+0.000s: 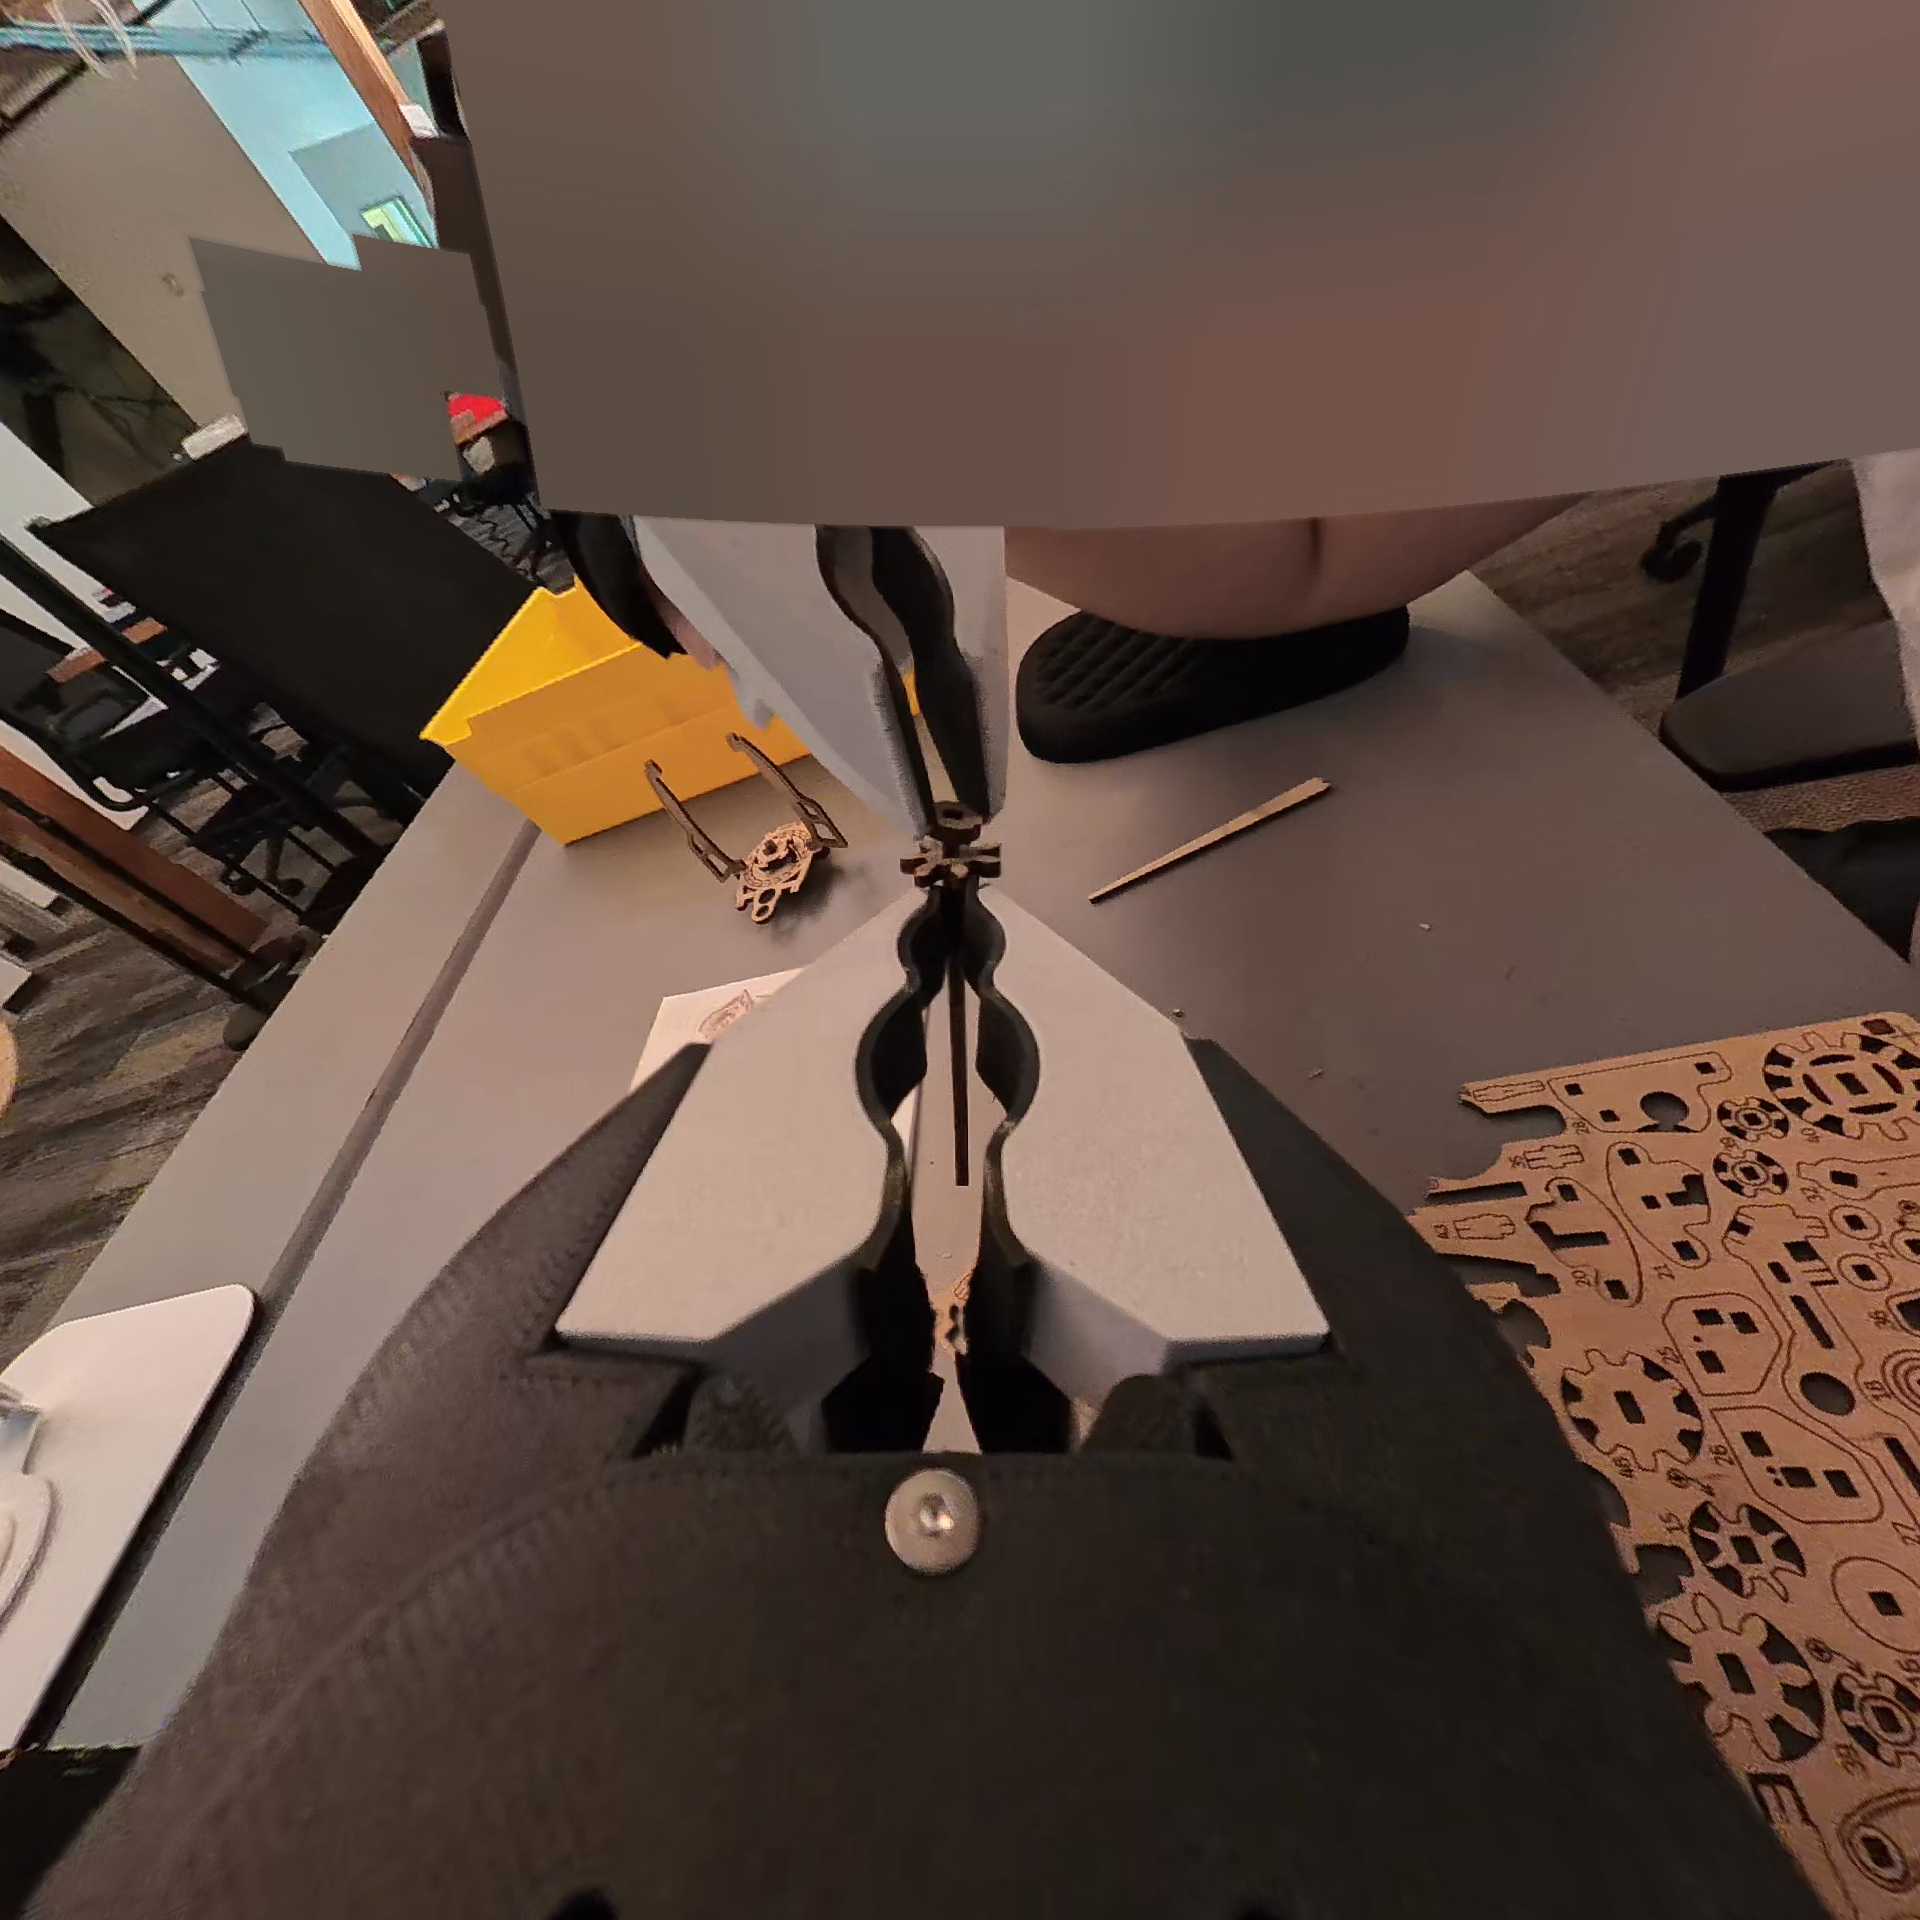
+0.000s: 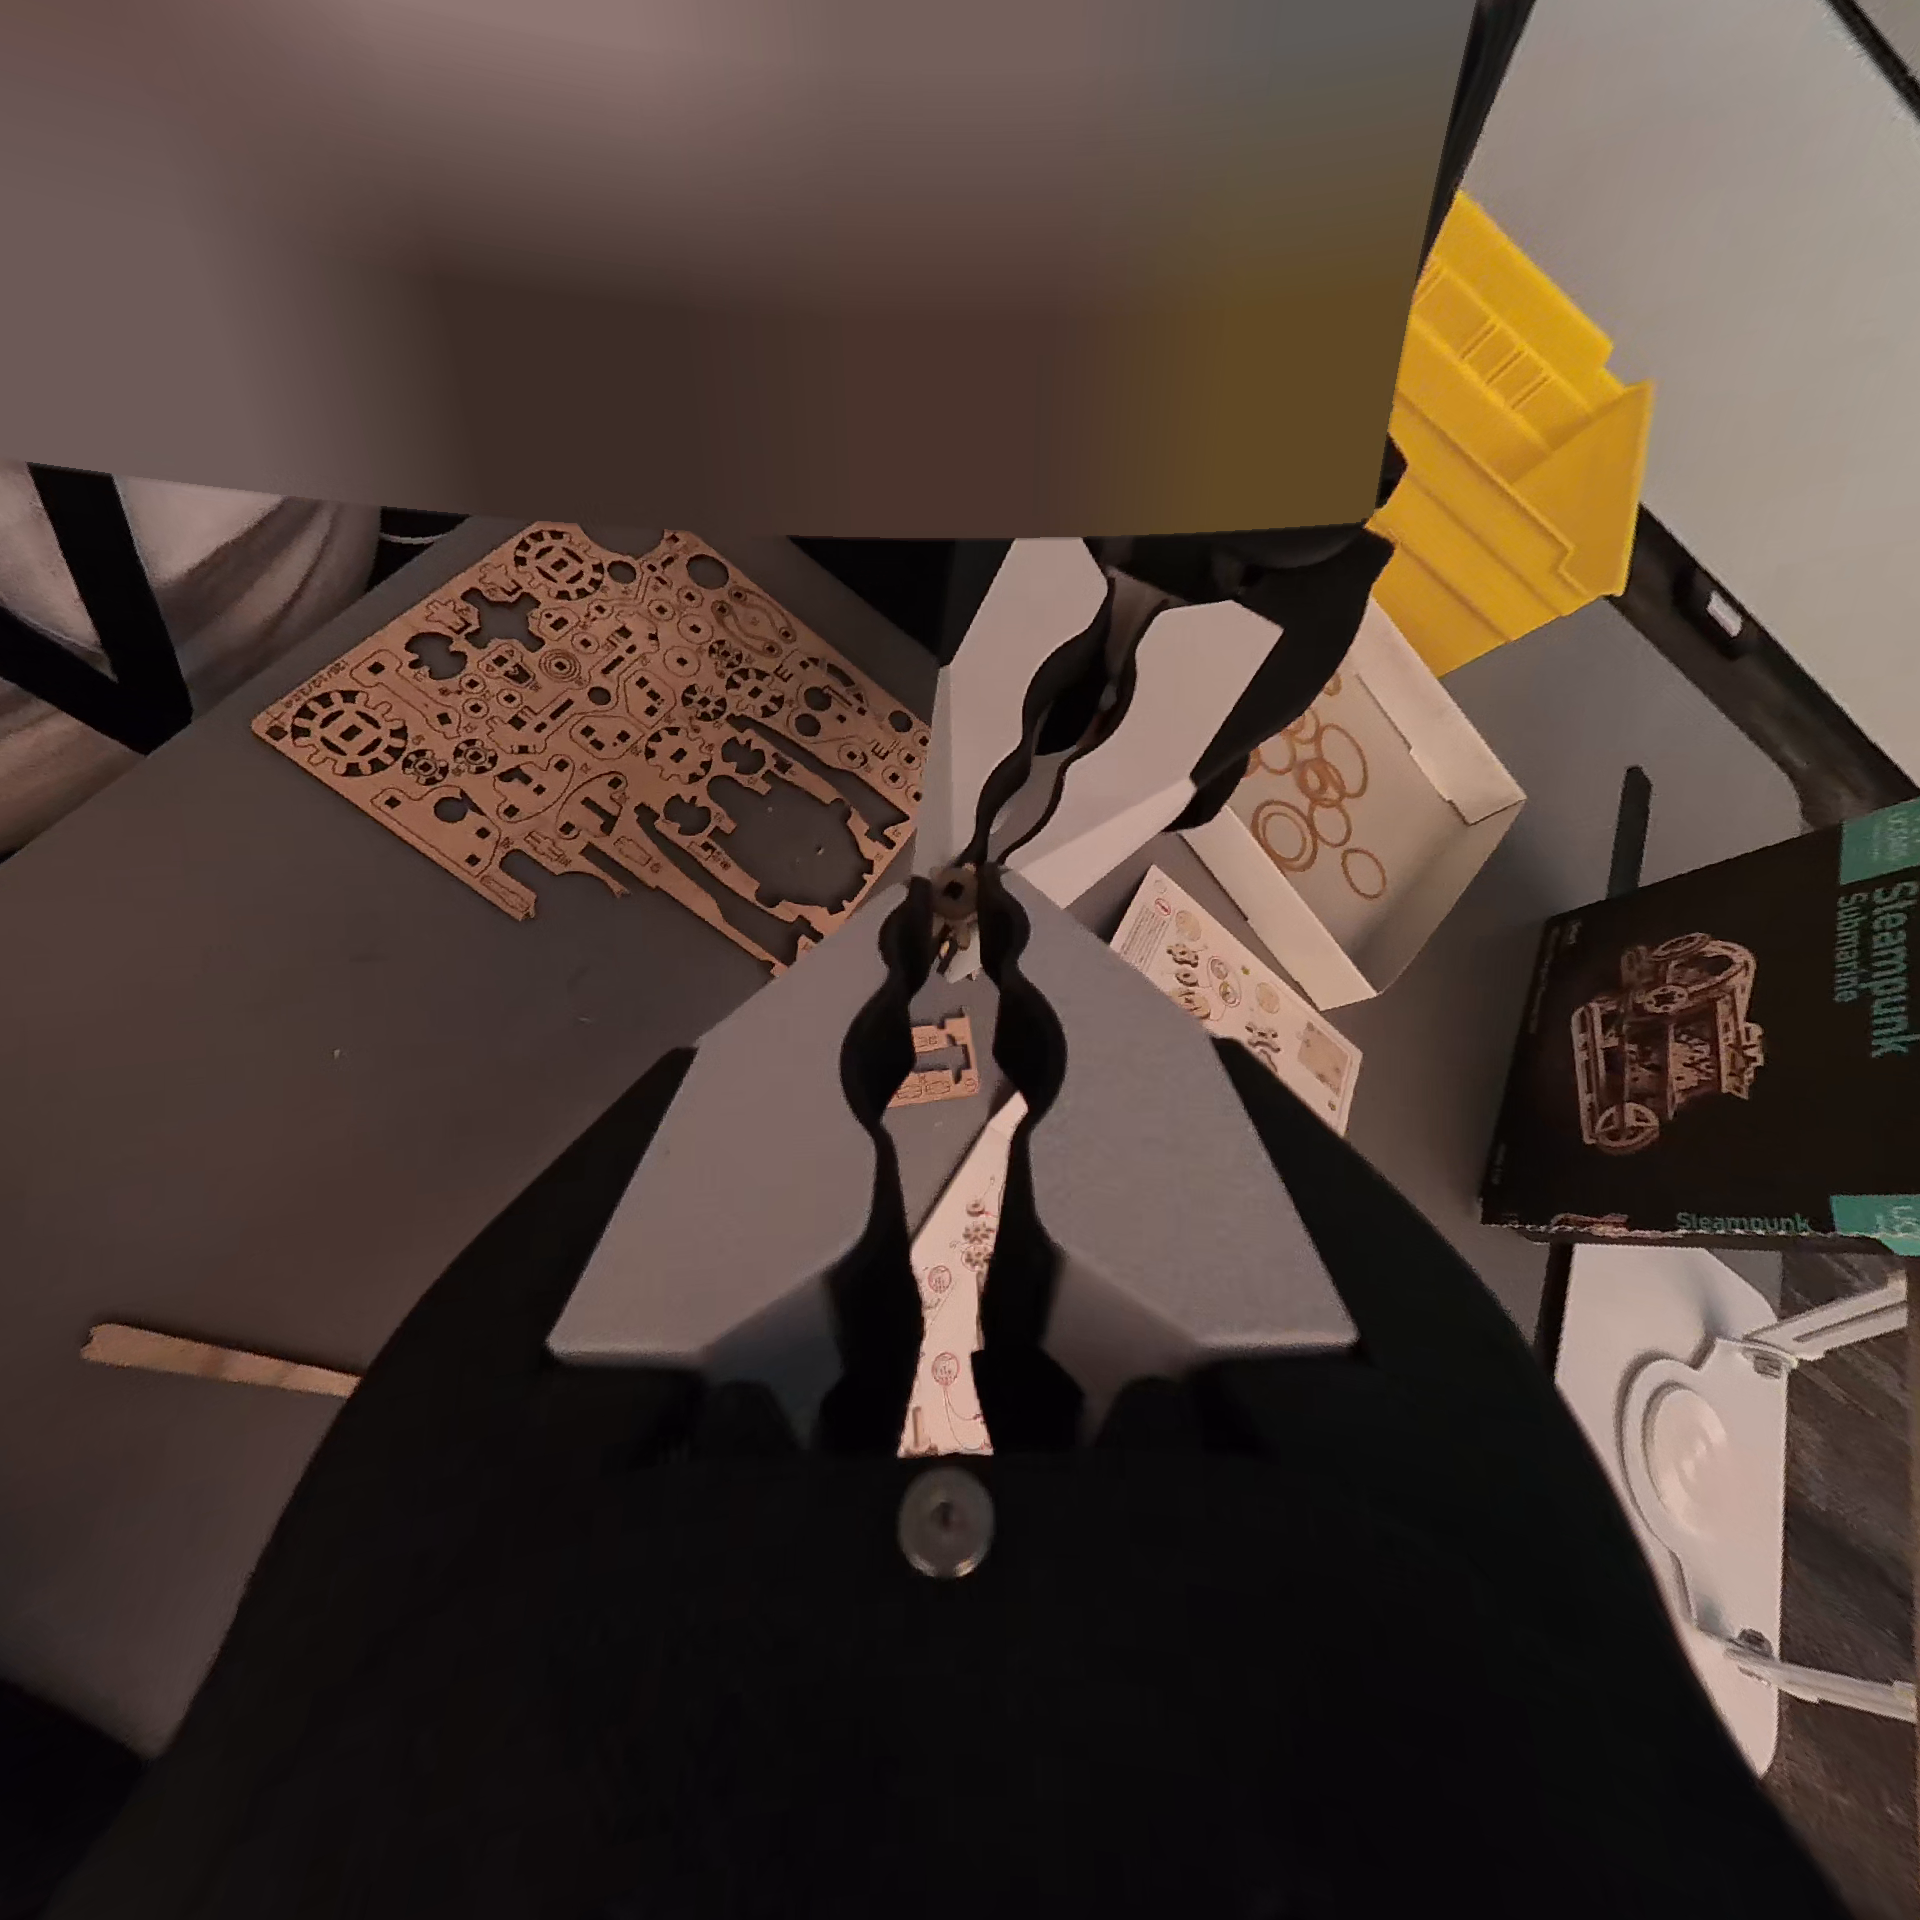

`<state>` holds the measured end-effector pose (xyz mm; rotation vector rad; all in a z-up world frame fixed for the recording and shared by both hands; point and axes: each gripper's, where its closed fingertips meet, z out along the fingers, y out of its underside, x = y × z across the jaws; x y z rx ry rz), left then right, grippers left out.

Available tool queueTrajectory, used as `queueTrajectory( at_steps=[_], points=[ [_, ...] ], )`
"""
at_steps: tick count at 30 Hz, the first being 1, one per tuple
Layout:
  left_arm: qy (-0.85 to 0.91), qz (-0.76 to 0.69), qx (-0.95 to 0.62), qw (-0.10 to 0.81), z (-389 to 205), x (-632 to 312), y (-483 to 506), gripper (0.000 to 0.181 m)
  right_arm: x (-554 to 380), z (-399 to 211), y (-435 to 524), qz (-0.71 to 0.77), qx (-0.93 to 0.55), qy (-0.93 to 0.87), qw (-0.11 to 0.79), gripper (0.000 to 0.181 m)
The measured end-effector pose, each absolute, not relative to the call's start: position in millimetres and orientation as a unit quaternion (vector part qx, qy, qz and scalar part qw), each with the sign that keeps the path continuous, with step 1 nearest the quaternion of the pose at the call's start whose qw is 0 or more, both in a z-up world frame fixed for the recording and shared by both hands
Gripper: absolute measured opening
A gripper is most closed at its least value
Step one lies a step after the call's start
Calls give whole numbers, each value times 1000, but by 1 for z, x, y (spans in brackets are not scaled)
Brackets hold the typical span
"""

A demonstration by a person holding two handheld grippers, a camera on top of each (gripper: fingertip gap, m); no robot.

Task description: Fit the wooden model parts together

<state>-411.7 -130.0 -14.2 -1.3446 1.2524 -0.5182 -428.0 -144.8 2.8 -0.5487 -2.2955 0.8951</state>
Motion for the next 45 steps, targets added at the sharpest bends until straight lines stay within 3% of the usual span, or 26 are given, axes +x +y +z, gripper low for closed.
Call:
queueTrajectory(
  at_steps=[24,39,45],
  points=[
    [587,-152,-556,568,-19,-403,-139,0,-417,-3,-155,364,-219,-874,234,9],
    [554,-150,-551,605,1,-409,-133,0,-424,20,-151,393,-210,-847,291,9],
    [554,-164,-567,588,-7,-406,-132,0,-420,14,-149,418,-250,-842,232,8]
  ],
)
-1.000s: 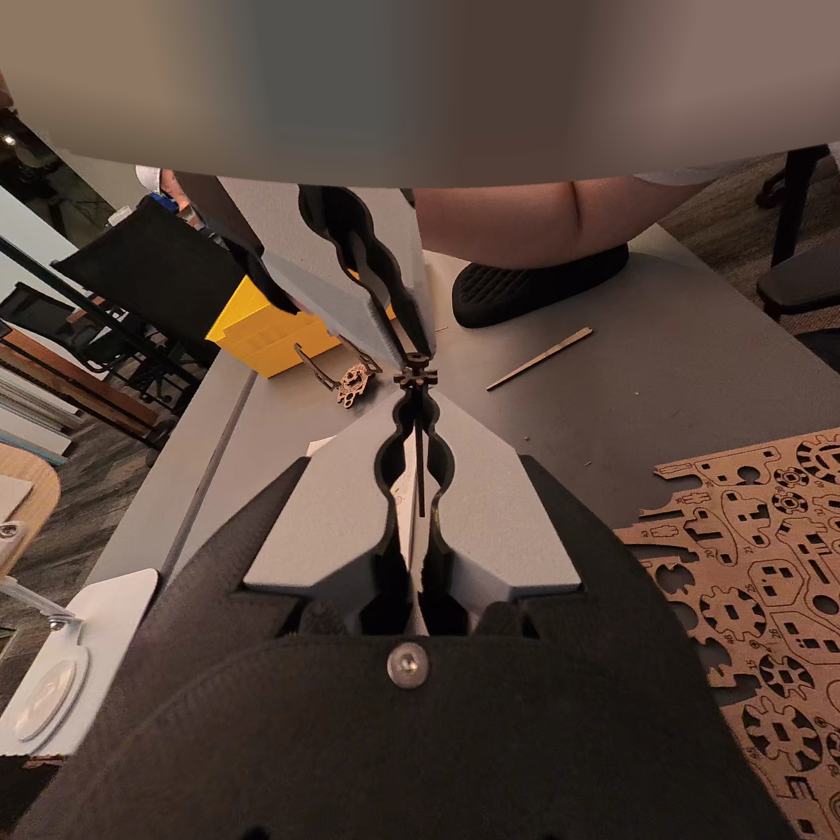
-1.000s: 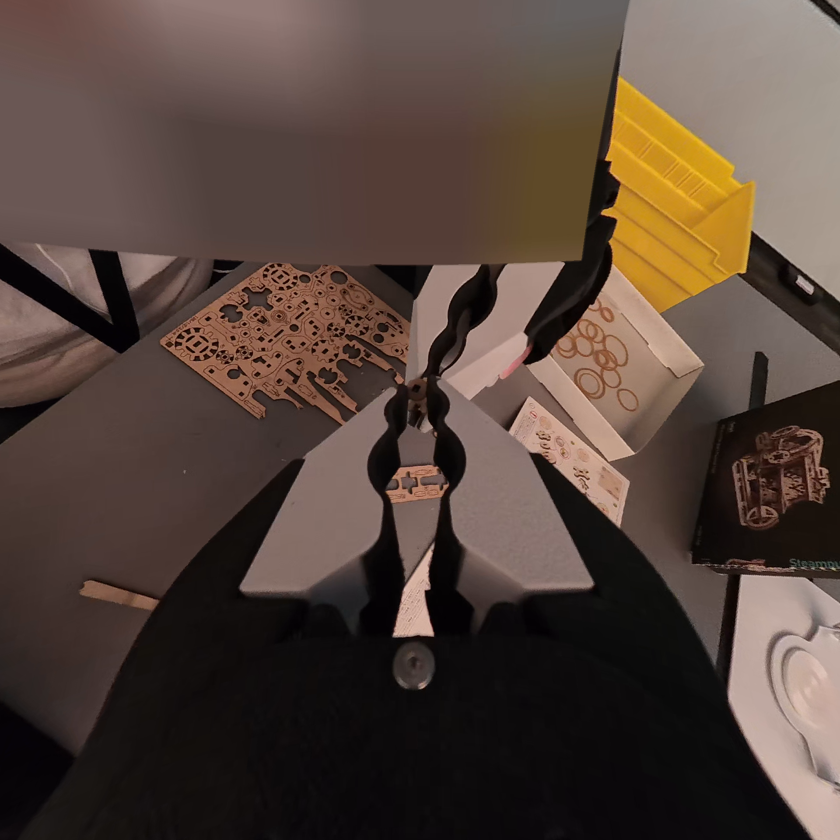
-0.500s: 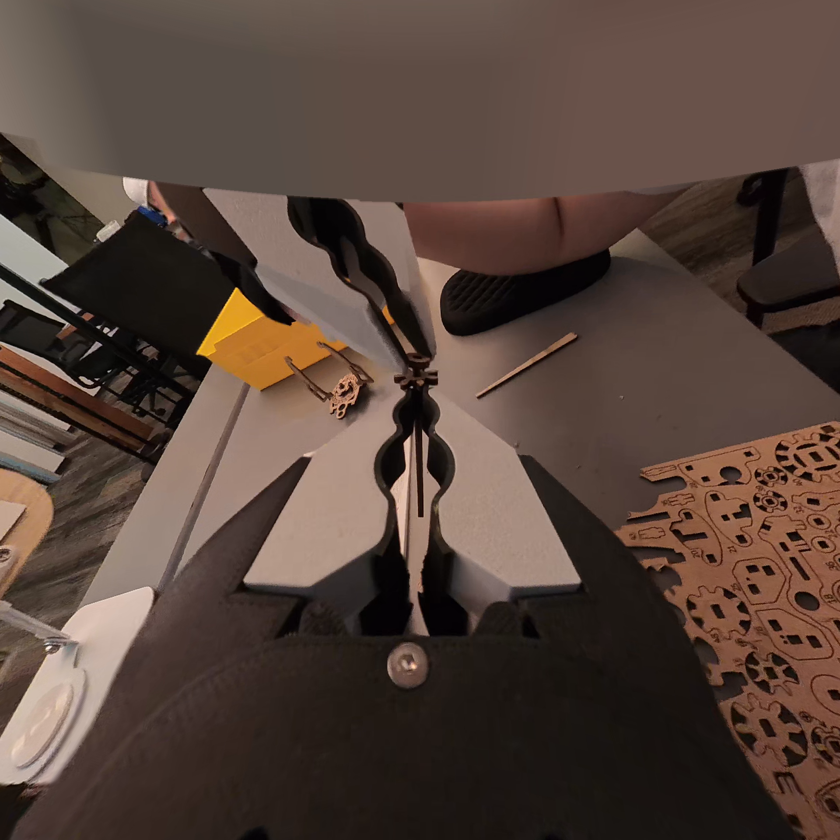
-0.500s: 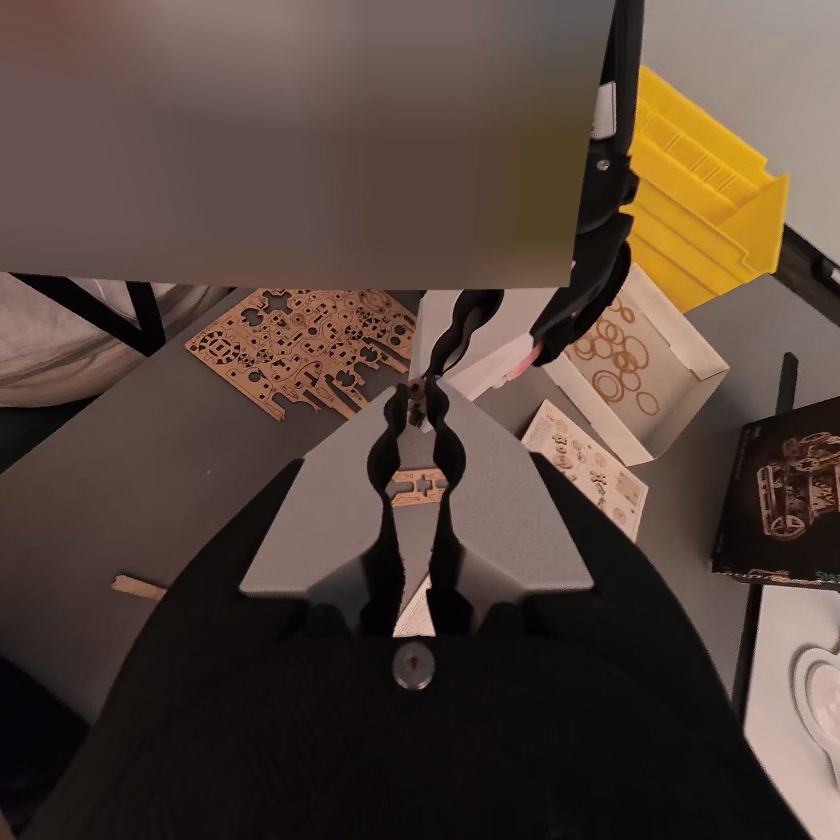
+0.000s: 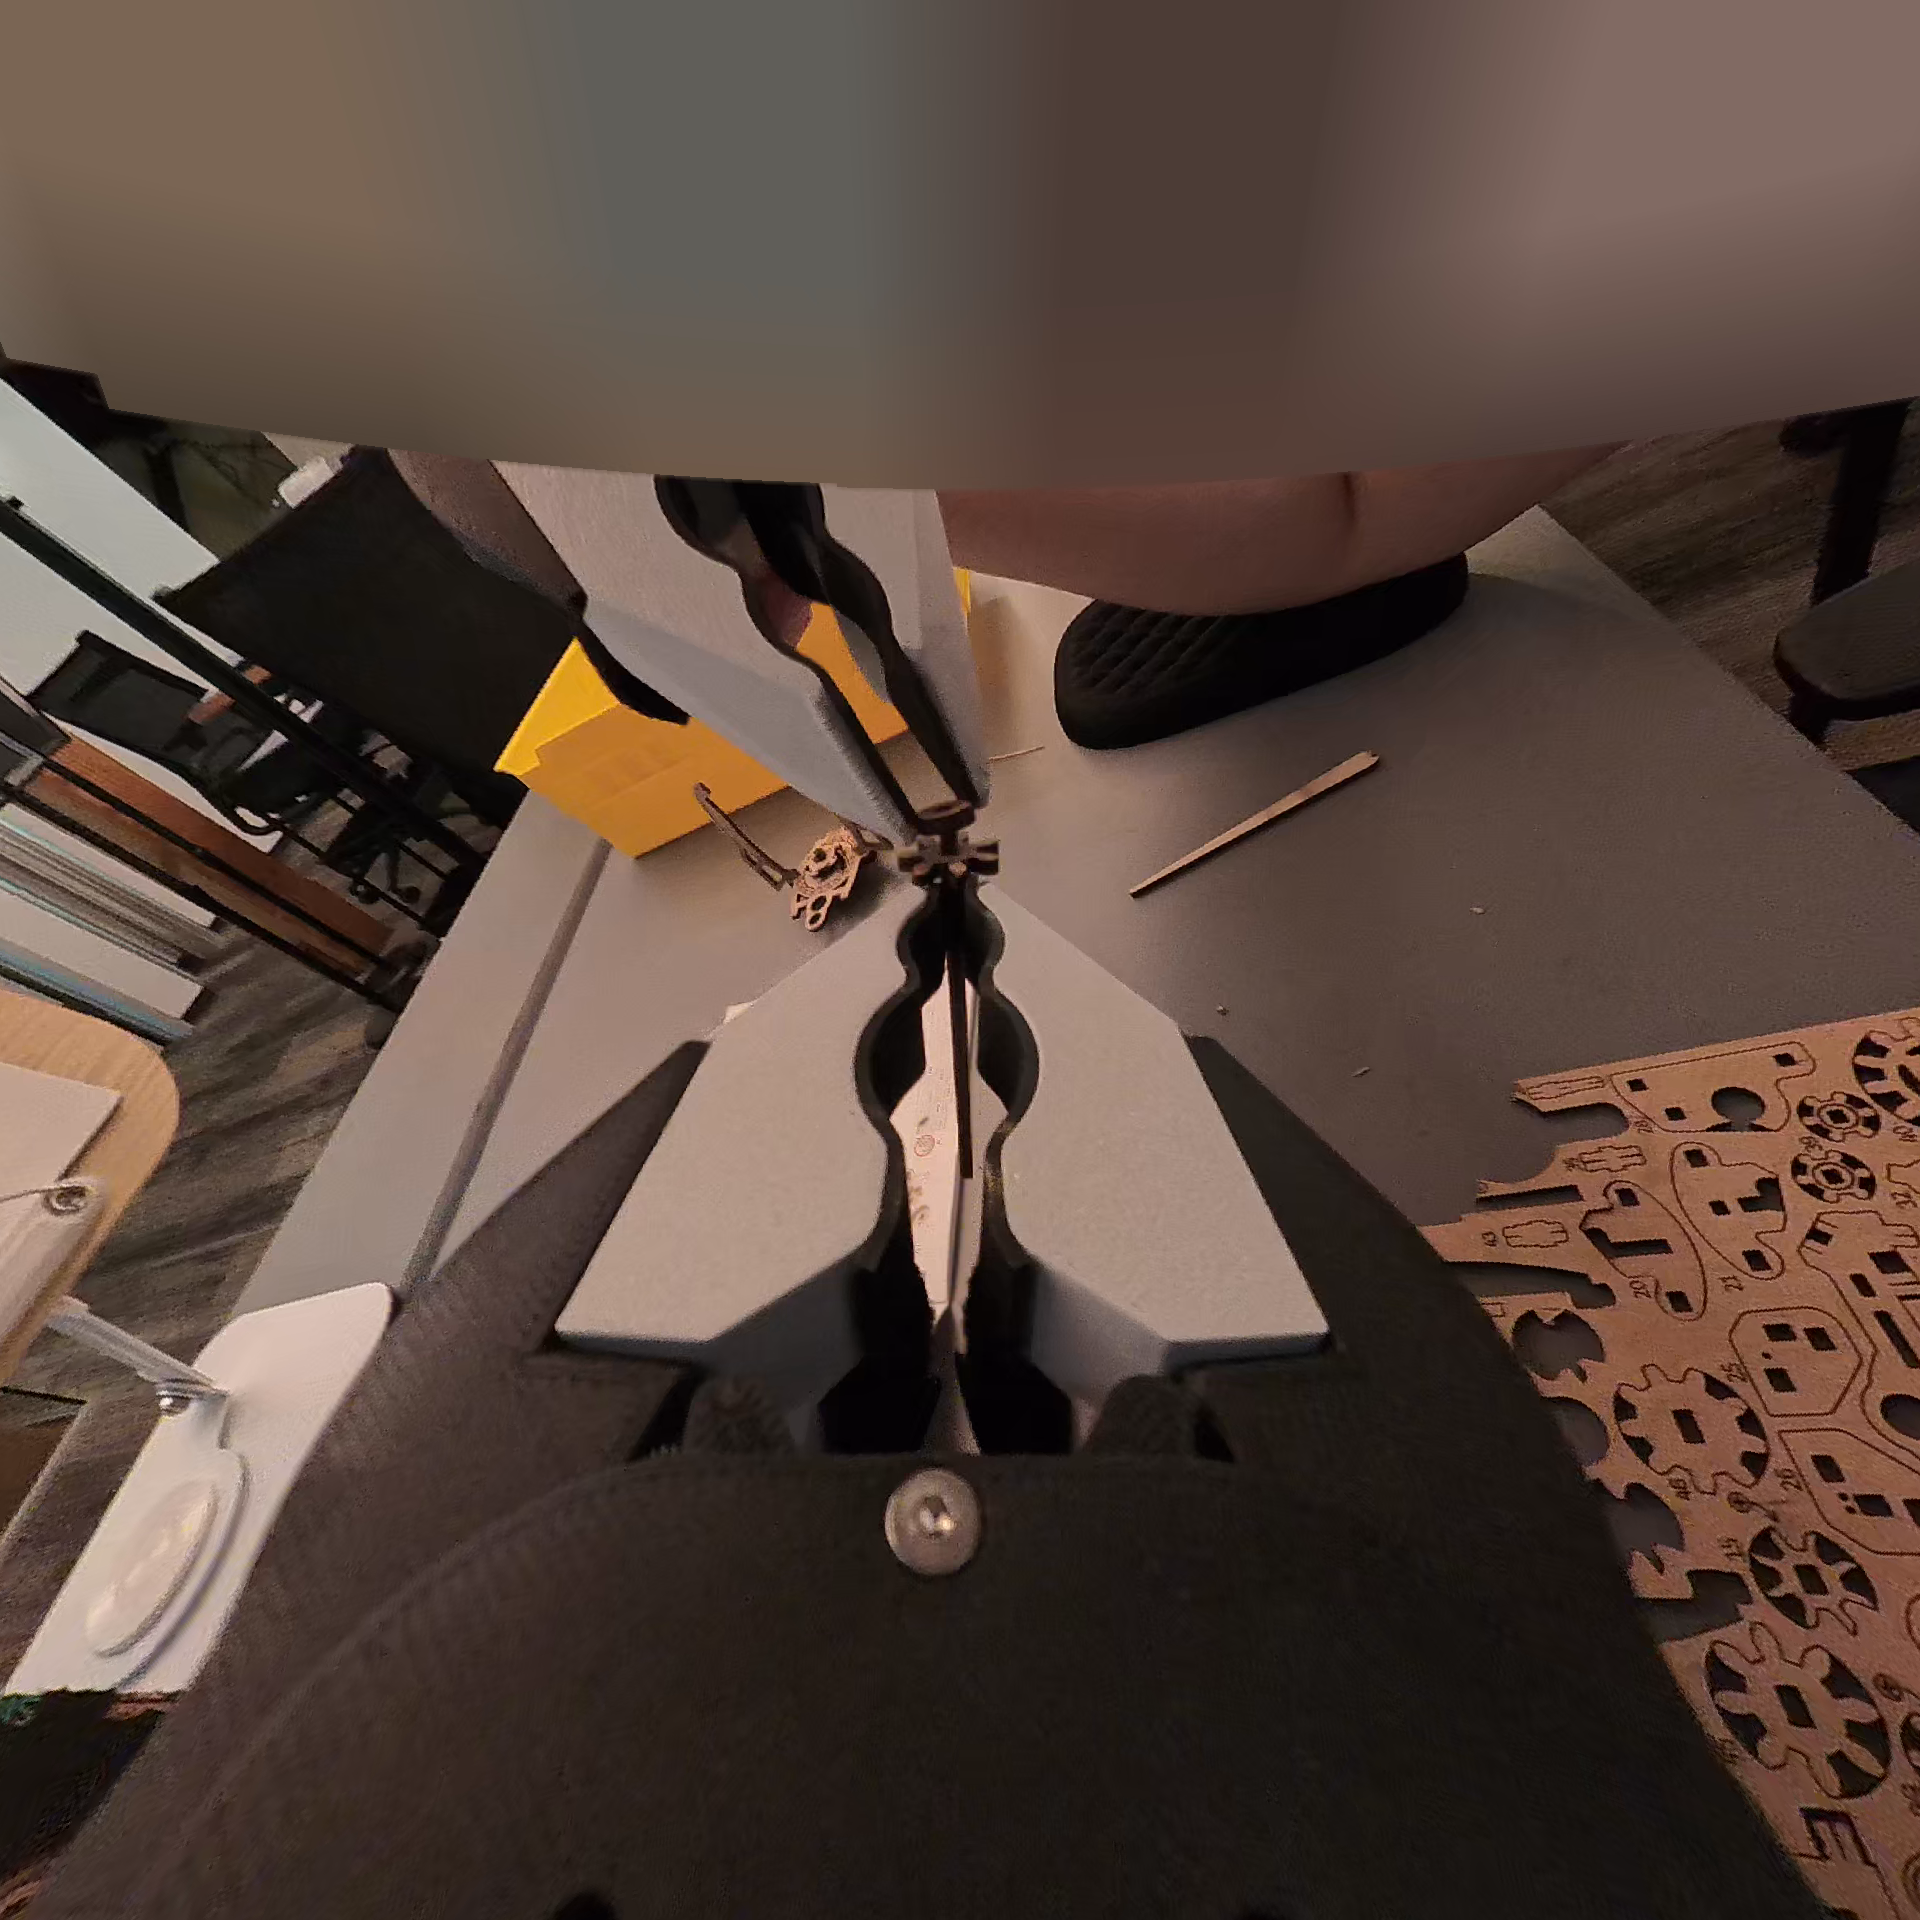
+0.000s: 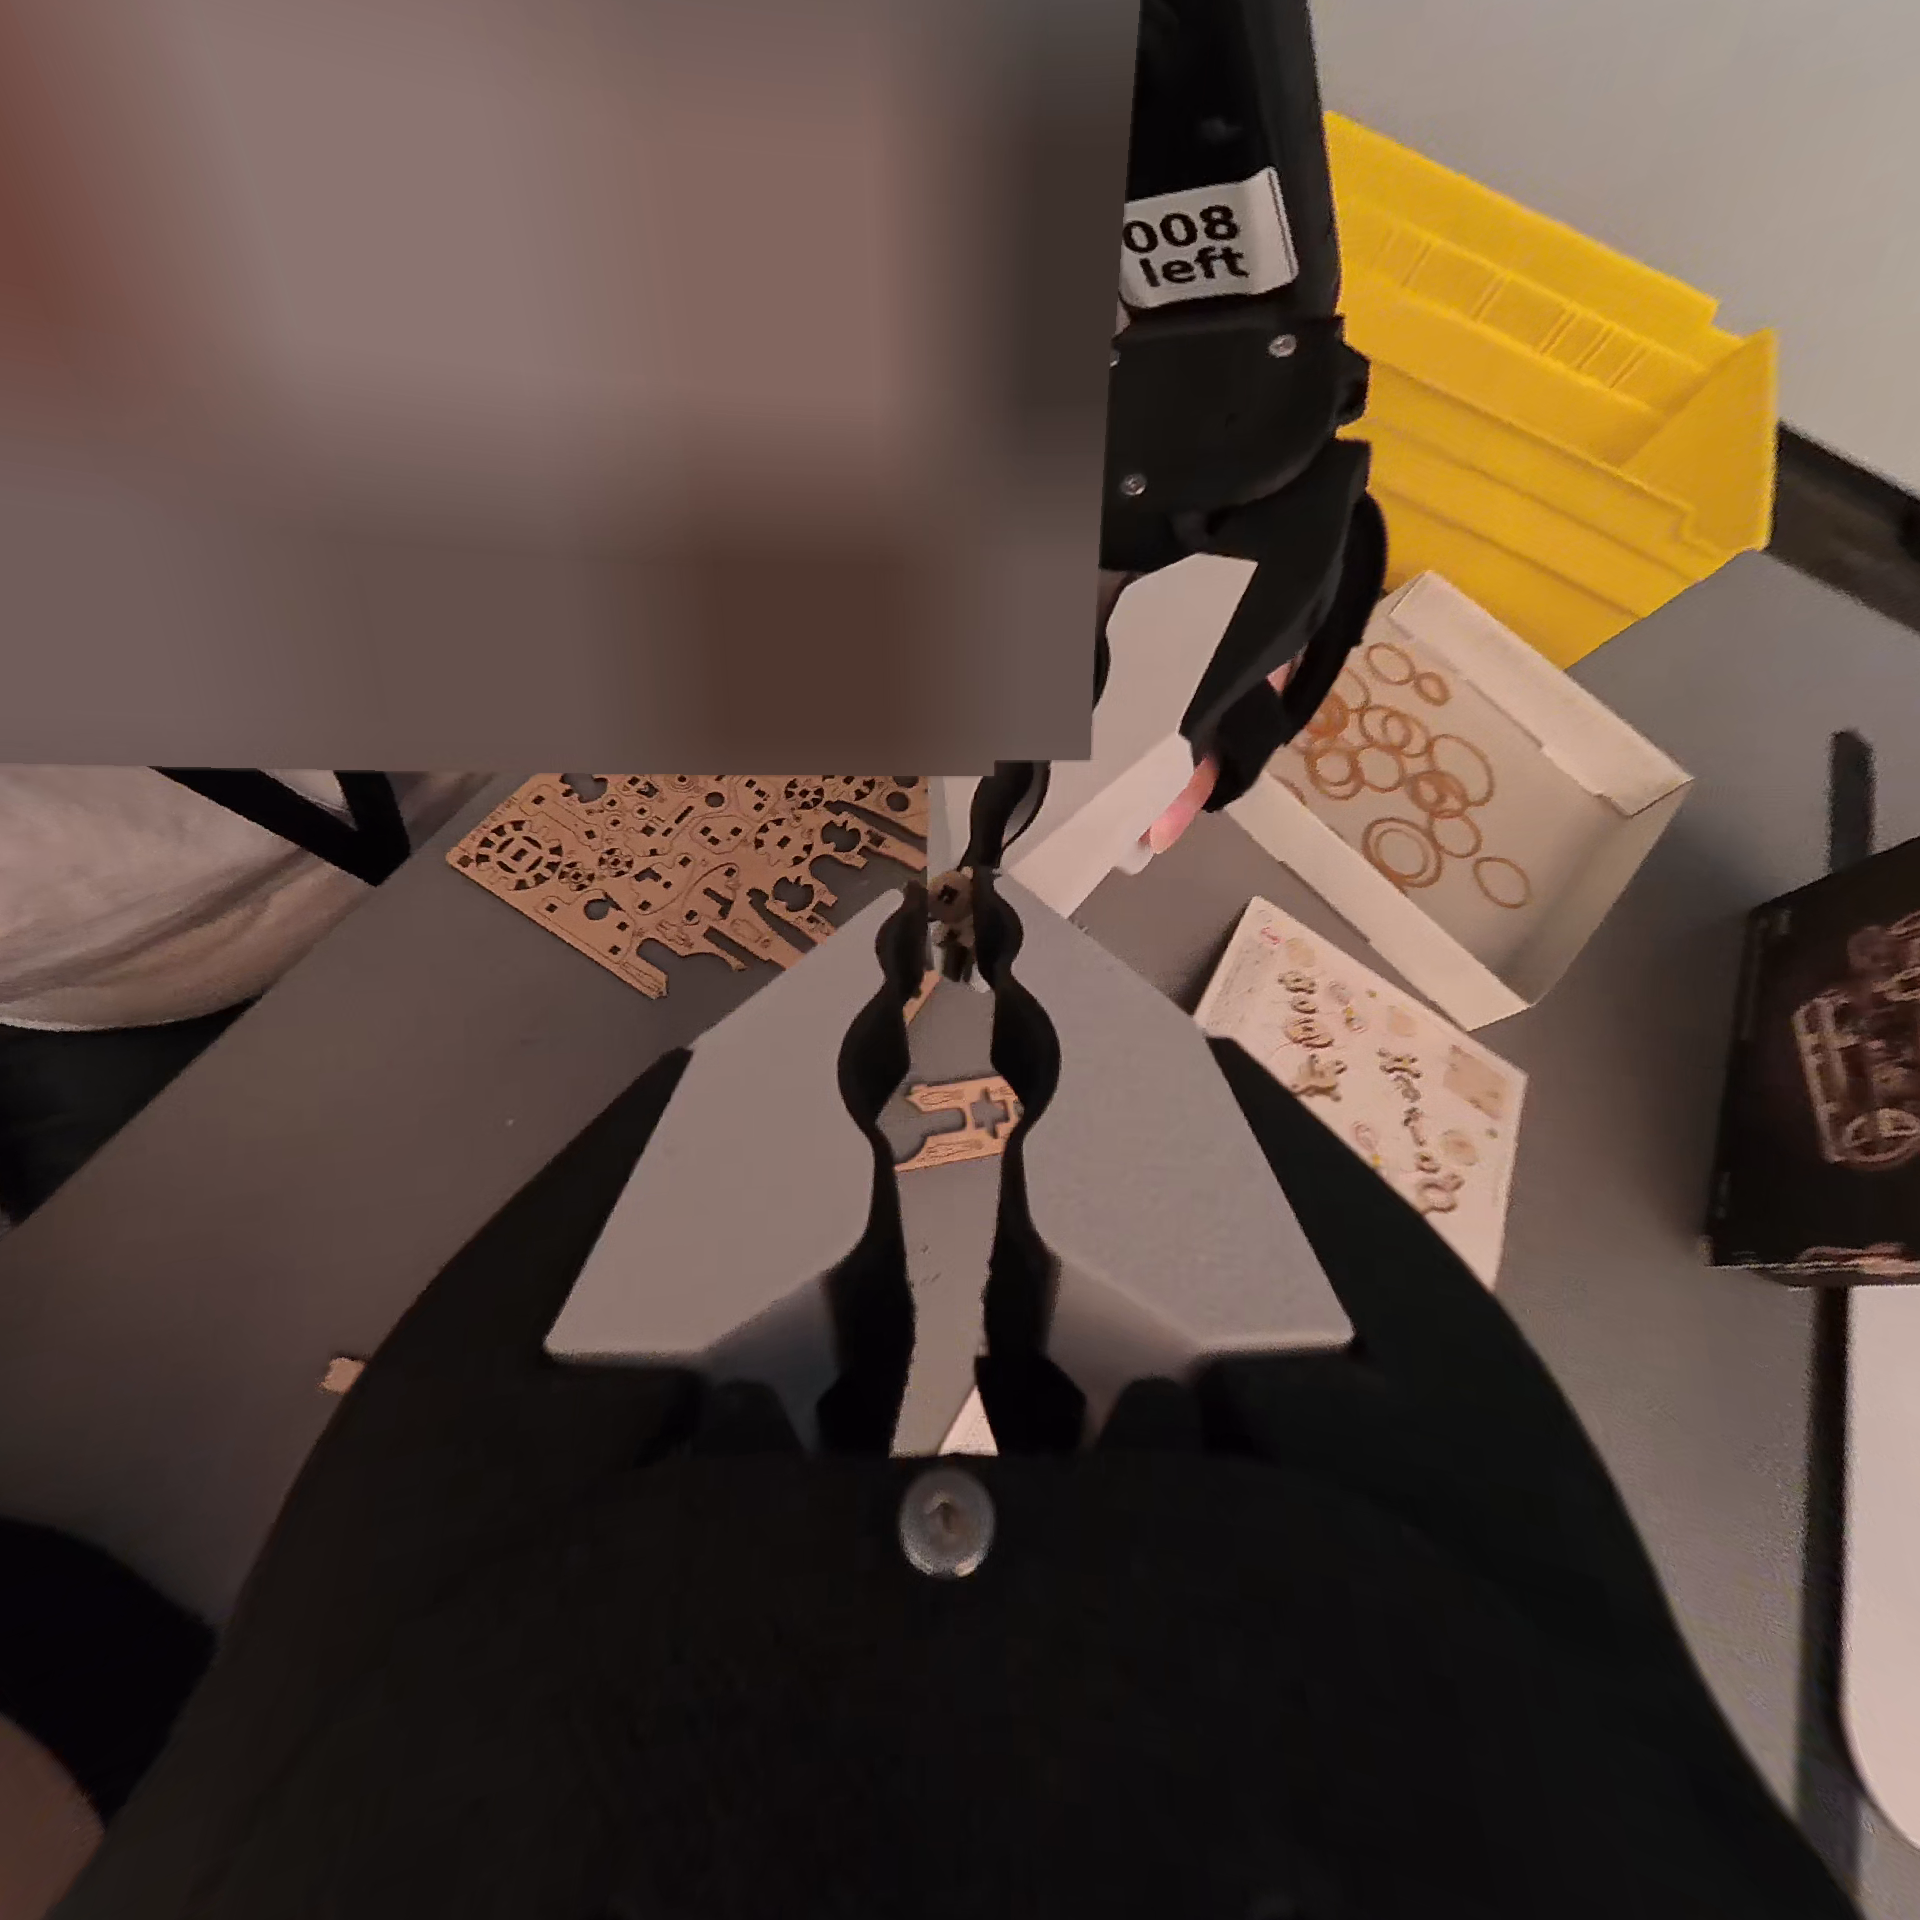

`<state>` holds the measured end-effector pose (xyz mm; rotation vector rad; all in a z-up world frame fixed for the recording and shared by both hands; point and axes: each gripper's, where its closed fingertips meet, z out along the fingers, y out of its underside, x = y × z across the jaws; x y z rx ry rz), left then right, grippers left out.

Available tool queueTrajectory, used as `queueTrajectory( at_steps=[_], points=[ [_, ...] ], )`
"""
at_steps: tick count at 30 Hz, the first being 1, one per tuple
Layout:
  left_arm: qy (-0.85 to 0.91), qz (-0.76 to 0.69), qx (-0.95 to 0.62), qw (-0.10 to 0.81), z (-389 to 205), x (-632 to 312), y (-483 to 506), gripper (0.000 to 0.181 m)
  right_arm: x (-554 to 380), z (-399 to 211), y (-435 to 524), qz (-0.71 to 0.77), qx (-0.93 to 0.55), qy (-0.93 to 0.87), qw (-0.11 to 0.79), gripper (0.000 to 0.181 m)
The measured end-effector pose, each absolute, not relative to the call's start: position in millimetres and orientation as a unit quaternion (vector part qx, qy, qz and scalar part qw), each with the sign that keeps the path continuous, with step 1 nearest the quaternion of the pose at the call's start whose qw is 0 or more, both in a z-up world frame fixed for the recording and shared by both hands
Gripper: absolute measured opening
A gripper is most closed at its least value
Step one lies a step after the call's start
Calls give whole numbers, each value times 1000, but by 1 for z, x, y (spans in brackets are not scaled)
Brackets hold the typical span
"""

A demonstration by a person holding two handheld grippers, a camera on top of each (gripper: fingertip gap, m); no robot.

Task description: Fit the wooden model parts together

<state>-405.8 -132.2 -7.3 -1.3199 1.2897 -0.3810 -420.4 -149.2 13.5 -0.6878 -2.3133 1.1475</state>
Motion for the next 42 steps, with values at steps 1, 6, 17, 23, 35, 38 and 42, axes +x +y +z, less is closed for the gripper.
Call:
queueTrajectory(
  at_steps=[1,6,17,23,35,38,42],
  points=[
    [551,-167,-571,585,-9,-406,-131,0,-420,12,-148,419,-256,-841,225,9],
    [533,-197,-589,575,-11,-405,-130,0,-420,10,-145,447,-277,-828,194,8],
    [503,-196,-622,566,-13,-411,-120,0,-427,9,-133,436,-307,-820,206,9],
    [517,-204,-624,550,-18,-407,-125,0,-423,4,-137,433,-299,-829,189,9],
    [557,-206,-635,494,-36,-401,-134,0,-414,-16,-145,368,-305,-864,156,8],
    [562,-200,-638,487,-40,-401,-134,0,-414,-21,-145,350,-311,-870,151,8],
    [565,-198,-633,491,-38,-401,-135,0,-414,-20,-146,350,-307,-871,153,8]
  ],
)
